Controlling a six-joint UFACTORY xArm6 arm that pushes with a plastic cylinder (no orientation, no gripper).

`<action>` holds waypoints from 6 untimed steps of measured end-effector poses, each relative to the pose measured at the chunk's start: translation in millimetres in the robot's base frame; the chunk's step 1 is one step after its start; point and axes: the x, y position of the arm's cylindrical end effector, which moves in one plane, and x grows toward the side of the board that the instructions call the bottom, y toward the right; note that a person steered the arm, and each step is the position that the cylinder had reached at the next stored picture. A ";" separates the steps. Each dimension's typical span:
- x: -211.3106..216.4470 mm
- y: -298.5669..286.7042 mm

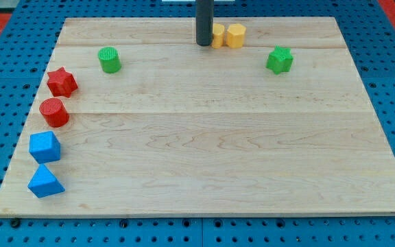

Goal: Point your arm at green star

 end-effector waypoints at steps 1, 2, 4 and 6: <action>25.6 8.9; 84.2 19.7; 73.2 170.0; 32.6 109.5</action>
